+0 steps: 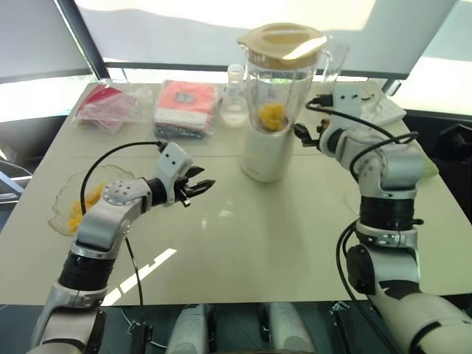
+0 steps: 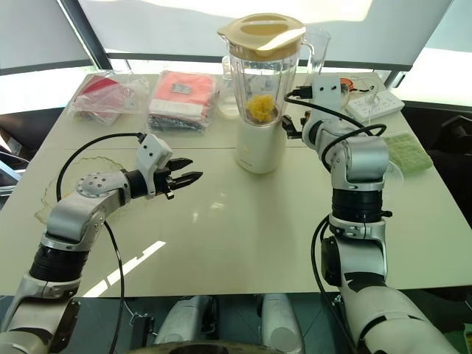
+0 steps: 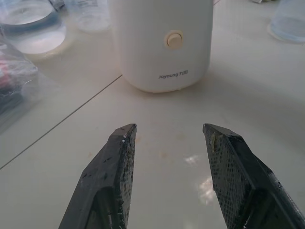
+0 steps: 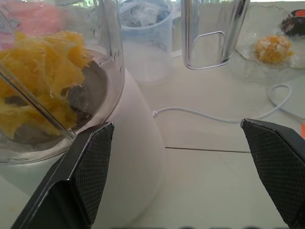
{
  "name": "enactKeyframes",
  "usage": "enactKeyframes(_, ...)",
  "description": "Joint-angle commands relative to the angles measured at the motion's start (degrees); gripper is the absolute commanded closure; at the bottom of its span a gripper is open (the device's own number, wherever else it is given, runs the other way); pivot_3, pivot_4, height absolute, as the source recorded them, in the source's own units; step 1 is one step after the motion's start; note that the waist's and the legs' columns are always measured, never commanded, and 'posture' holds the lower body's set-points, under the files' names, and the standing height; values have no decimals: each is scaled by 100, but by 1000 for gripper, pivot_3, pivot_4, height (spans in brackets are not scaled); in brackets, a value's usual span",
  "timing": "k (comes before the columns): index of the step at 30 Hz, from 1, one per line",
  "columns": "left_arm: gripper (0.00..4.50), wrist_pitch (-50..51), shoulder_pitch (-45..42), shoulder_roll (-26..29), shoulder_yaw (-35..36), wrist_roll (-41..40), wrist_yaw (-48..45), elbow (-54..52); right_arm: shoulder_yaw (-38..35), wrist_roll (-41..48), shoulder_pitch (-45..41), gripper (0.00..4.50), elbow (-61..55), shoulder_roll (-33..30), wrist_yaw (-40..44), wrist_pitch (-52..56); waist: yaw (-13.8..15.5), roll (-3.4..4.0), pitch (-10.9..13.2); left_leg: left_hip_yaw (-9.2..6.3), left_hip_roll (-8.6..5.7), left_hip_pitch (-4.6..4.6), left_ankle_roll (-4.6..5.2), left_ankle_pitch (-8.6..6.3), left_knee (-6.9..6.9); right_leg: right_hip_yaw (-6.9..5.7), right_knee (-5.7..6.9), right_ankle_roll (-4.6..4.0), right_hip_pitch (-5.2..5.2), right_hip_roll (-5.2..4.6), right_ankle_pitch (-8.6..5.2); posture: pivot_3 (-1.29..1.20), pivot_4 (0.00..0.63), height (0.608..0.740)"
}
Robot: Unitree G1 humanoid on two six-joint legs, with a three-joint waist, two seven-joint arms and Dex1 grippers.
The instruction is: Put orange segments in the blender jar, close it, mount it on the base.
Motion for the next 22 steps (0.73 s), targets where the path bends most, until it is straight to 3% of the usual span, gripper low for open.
enactKeyframes(1, 2201, -134, -90, 43, 43, -34, -81, -89, -102, 25, 136, 29, -733, -147, 1, 250, 0, 0, 0, 1, 0, 0, 0, 0, 0, 0, 0, 0, 0, 0, 0, 0, 150, 740)
enactKeyframes(9, 2201, -50, -188, 62, 441, -488, -298, -140, -320, 65, 828, 29, -1882, -509, 139, 803, 35, -1, -1, 0, -2, -4, 0, 0, 3, 0, -2, 0, 0, -1, 0, 0, 150, 740)
enactKeyframes(13, 2201, 35, -264, 70, 738, -774, -281, -128, -647, 372, 1470, 29, -2712, -791, 623, 774, 83, -2, -1, -3, -4, -5, 0, 0, 4, -1, -3, 0, 1, -1, 0, 0, 150, 740)
enactKeyframes(22, 2201, 360, 291, 160, 989, -1177, -160, -439, -2393, 2636, 4502, 29, -4244, -1326, 3557, -554, 189, -5, -1, -13, -4, -4, 8, -5, 6, -7, -22, 5, 17, 1, -3, 0, 150, 740)
